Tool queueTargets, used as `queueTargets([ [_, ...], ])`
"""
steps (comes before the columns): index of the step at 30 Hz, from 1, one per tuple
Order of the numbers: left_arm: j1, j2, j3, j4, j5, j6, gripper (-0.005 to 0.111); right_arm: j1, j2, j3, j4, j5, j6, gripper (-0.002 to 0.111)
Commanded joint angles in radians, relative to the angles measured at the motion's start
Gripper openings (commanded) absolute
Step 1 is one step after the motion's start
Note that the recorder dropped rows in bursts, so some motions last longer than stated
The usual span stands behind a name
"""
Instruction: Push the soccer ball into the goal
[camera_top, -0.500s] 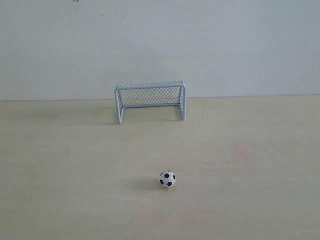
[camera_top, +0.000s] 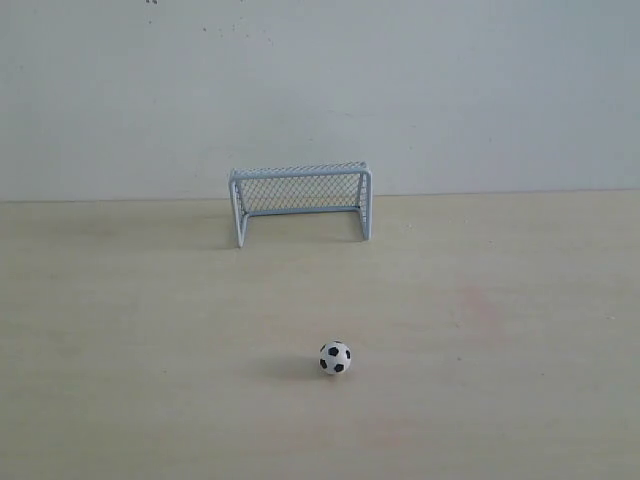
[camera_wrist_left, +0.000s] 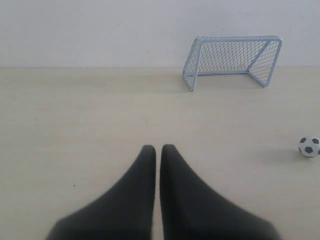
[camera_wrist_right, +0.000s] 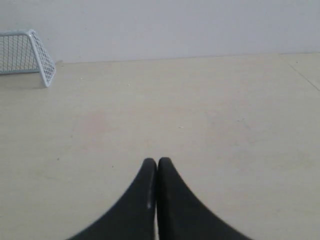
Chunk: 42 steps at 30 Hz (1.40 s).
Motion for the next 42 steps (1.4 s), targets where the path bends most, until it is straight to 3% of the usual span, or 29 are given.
queueTargets([
  [1,0.004,-0.002,0.003,-0.002,0.001,-0.004,0.004,0.002,-0.005,0.000,-0.006,-0.232,-0.016,0.000],
  [10,0.004,-0.002,0.003,-0.002,0.001,-0.004,0.004,0.002,-0.005,0.000,0.002,-0.754,-0.010,0.000],
  [13,0.004,-0.002,0.003,-0.002,0.001,-0.004,0.004,0.002,-0.005,-0.021,0.012,-0.802,-0.021,0.000],
  [21,0.004,-0.002,0.003,-0.002,0.001,-0.004,0.004,0.002,0.095,-0.361,0.079,-0.382,-0.236,0.000],
  [26,0.004,-0.002,0.003,-0.002,0.001,-0.002,0.004,0.002,0.287,-0.591,0.077,0.119,-0.240,0.000],
  [29,0.004,-0.002,0.003,-0.002,0.001,-0.002,0.004,0.002,0.385,-0.664,0.077,0.310,-0.244,0.000],
  [42,0.004,-0.002,0.003,-0.002,0.001,-0.002,0.004,0.002,0.485,-0.674,0.092,0.349,-0.215,0.000],
])
